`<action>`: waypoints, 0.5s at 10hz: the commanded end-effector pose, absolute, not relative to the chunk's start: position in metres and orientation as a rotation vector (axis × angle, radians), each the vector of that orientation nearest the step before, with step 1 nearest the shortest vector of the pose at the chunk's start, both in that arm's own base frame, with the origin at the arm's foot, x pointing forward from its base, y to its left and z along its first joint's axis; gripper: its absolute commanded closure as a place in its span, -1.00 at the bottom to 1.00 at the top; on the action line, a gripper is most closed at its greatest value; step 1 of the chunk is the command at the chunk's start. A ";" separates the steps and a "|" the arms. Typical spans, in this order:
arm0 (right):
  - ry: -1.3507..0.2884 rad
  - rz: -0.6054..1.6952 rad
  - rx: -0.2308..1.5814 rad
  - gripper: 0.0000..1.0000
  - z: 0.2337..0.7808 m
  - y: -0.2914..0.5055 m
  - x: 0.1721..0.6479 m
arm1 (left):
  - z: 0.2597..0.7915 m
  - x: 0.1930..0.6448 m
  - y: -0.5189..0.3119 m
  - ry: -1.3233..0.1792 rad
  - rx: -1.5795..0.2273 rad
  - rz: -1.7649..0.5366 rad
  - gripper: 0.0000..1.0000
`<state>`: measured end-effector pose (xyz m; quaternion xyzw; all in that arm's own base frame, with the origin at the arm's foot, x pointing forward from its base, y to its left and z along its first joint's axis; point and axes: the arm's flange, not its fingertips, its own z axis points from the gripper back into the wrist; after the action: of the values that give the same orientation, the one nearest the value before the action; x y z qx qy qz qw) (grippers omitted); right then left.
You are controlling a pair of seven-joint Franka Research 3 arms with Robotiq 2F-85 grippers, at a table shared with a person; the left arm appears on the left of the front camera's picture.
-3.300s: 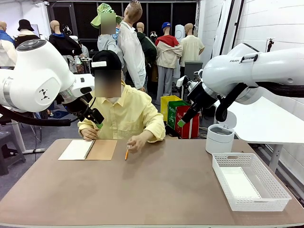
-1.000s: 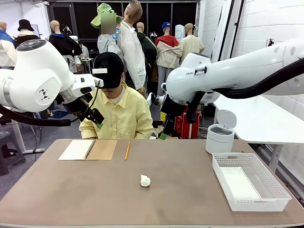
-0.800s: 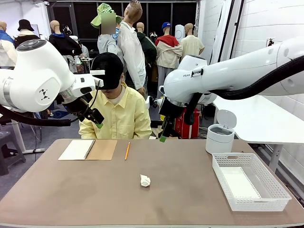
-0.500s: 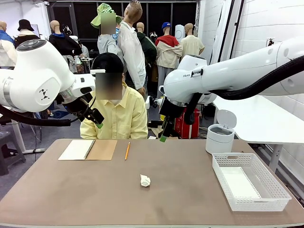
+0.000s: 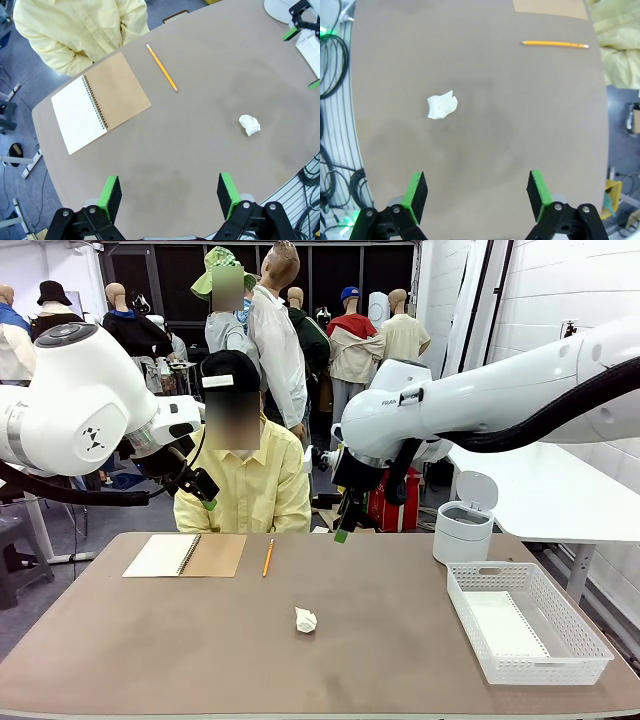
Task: Sort the paper based on its condition.
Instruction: If a person hands you a paper, place it in the Organizing basket , and if it's crumpled, put it in the Trash can.
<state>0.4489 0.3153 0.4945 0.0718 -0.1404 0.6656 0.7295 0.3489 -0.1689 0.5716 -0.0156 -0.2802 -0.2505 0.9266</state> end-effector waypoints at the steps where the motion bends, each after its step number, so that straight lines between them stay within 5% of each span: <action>1: -0.277 1.496 0.158 -1.00 0.472 0.334 0.459 | 0.572 0.348 -0.168 -0.576 -0.028 -0.519 -1.00; 5: -0.220 1.551 0.193 -1.00 0.426 0.358 0.466 | 0.572 0.348 -0.168 -0.576 -0.028 -0.519 -1.00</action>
<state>0.4574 0.3551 0.4270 0.0972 -0.0969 0.6842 0.7163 0.3489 -0.1688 0.5716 -0.0156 -0.2802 -0.2504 0.9266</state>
